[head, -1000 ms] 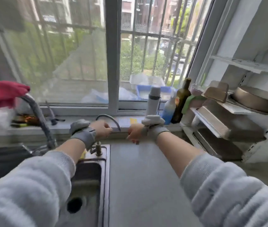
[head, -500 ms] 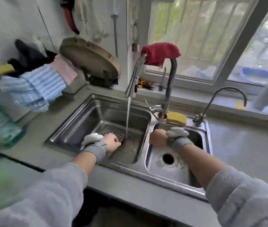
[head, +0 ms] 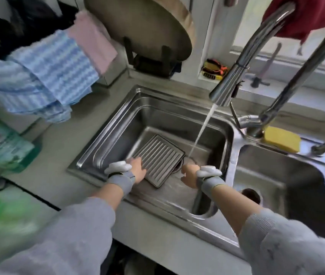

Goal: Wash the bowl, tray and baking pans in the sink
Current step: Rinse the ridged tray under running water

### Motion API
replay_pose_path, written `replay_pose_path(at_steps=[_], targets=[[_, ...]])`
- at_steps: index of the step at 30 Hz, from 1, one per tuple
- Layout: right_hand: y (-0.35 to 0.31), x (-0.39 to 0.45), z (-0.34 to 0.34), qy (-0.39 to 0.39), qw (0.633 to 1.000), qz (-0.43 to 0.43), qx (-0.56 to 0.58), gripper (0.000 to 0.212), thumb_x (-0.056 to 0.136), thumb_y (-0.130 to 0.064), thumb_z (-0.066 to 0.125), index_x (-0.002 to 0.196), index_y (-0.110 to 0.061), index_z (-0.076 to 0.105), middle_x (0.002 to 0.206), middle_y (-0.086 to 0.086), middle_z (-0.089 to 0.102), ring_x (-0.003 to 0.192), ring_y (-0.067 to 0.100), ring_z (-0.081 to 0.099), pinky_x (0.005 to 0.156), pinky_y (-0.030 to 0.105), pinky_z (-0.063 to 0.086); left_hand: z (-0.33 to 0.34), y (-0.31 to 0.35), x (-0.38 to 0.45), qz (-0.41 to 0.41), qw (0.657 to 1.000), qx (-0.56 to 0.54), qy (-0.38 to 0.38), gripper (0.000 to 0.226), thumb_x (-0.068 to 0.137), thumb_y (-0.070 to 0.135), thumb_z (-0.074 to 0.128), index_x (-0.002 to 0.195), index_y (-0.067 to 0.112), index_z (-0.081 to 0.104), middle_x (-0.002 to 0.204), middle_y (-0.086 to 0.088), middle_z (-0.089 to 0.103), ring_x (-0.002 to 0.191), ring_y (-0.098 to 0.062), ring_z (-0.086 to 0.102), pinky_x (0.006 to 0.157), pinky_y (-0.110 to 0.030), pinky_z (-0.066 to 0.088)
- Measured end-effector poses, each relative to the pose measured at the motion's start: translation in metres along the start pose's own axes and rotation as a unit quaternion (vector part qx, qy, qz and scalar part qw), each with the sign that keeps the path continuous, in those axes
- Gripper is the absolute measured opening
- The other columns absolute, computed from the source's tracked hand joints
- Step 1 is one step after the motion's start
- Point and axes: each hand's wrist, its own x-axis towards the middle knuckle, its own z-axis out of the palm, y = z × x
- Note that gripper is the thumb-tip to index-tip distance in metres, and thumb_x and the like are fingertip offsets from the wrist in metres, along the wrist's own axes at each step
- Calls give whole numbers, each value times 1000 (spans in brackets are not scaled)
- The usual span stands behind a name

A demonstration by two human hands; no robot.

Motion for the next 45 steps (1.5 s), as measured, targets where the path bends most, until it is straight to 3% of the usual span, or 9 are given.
replay_pose_path(at_steps=[4,7,16,20,23,28,32,36,45], targets=[[-22,47,18,-51,998,-19,-25,34,90,-18,54,121,-5,58,121,17,60,112,33,57,90,33,45,22,-28,61,-27,996,62,-66,63,94,42,44,148,19,24,156,-10,22,146,-36,8,120,-45,10],[-38,77,37,-85,995,-18,-58,36,92,-33,51,124,-17,55,130,6,56,119,32,54,94,37,44,35,-43,97,-39,988,102,-109,70,89,50,43,150,30,14,160,-4,8,146,-37,-3,118,-51,12],[-68,142,80,-143,984,-31,-100,37,91,-27,54,127,-20,53,134,3,54,123,29,53,79,38,41,123,-74,209,-17,970,166,-175,78,54,72,28,122,38,43,139,-4,46,129,-33,38,109,-48,26],[-74,157,86,-162,979,-50,-116,28,90,-15,50,116,-14,60,123,6,60,114,31,58,76,35,45,93,-56,180,10,964,151,-218,46,88,41,41,125,16,51,132,-6,52,124,-31,48,105,-37,37],[-78,152,84,-151,977,-69,-134,11,92,-11,50,92,-16,60,103,5,57,113,27,60,73,30,40,91,-52,175,31,968,159,-189,46,88,38,49,130,18,48,133,-7,53,123,-30,50,100,-36,42],[-68,127,66,-99,987,-38,-121,25,96,-15,47,116,-9,60,118,11,62,110,30,59,83,38,46,74,-57,167,43,966,170,-188,66,79,50,47,141,29,37,146,-1,39,132,-29,41,104,-43,39],[-59,92,33,-76,994,-26,-80,14,89,-21,44,91,-27,56,105,2,61,96,29,60,73,35,48,51,-56,165,65,978,126,-154,62,68,55,43,122,28,52,137,-1,43,117,-30,51,96,-43,45],[-43,64,2,15,1000,3,27,14,83,-28,46,70,-31,45,82,-7,54,79,28,59,71,28,46,-11,-25,132,118,989,44,-82,44,89,35,58,128,17,53,135,-7,42,121,-29,49,102,-31,38],[6,18,-44,75,953,40,290,36,90,-31,61,63,-20,40,59,-7,41,60,13,40,56,28,31,-55,51,92,219,972,-91,-3,32,76,32,77,98,10,70,103,-9,68,100,-22,59,67,-20,27]])
